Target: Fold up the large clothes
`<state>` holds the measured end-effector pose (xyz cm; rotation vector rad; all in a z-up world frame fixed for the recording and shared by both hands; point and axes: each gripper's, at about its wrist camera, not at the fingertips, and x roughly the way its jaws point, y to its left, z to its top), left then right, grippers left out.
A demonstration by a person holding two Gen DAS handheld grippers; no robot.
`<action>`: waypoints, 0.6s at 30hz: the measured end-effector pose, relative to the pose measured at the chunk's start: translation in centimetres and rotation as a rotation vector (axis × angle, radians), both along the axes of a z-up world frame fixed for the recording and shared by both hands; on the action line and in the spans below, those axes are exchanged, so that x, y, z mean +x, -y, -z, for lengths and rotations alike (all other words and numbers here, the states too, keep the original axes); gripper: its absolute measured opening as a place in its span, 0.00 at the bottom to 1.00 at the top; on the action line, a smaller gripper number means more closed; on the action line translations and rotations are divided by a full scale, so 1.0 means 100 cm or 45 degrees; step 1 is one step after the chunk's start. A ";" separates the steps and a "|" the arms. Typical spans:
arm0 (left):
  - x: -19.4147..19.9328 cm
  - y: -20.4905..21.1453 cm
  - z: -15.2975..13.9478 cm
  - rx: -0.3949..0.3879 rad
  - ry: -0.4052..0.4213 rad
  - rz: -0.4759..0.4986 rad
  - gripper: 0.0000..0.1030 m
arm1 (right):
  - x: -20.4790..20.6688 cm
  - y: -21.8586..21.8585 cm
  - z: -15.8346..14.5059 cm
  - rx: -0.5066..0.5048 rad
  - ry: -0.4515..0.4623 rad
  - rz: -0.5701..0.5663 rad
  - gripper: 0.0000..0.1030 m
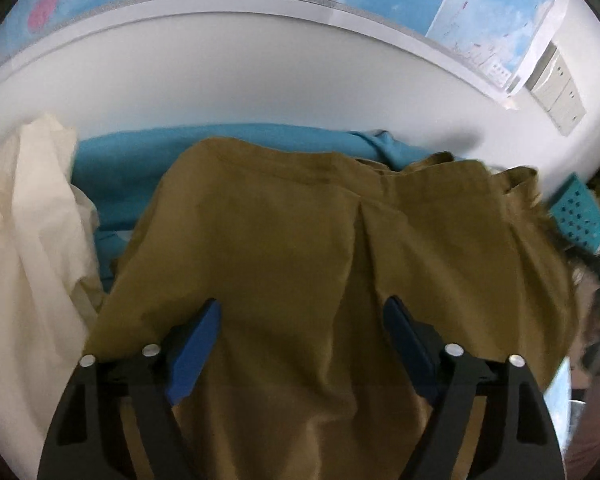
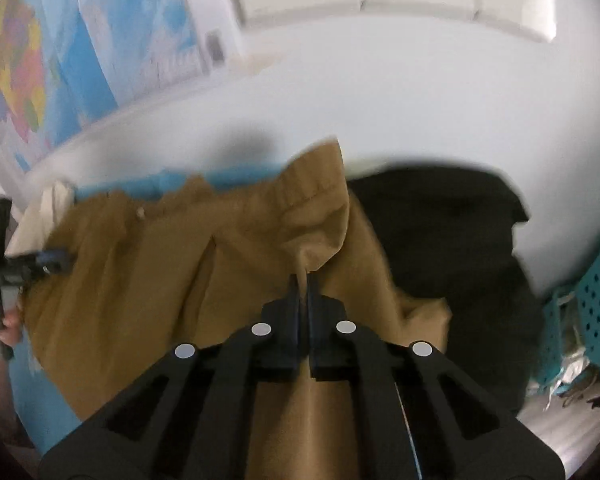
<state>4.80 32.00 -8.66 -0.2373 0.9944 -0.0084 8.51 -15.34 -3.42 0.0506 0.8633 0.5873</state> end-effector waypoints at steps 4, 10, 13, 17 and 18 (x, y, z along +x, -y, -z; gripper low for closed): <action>0.000 -0.008 0.007 0.045 -0.005 -0.022 0.69 | 0.020 0.058 -0.014 0.176 0.006 0.178 0.01; 0.002 -0.011 0.012 0.061 -0.027 -0.050 0.69 | 0.022 0.052 0.034 0.098 -0.186 0.168 0.14; -0.002 -0.012 0.009 0.076 -0.014 -0.072 0.69 | -0.001 0.075 0.025 0.223 -0.168 0.182 0.63; -0.026 -0.013 -0.004 0.066 0.048 -0.054 0.71 | -0.051 0.083 0.009 0.289 -0.082 0.069 0.75; -0.034 -0.012 -0.008 0.065 0.072 -0.043 0.72 | -0.066 0.076 0.013 0.263 -0.084 0.040 0.79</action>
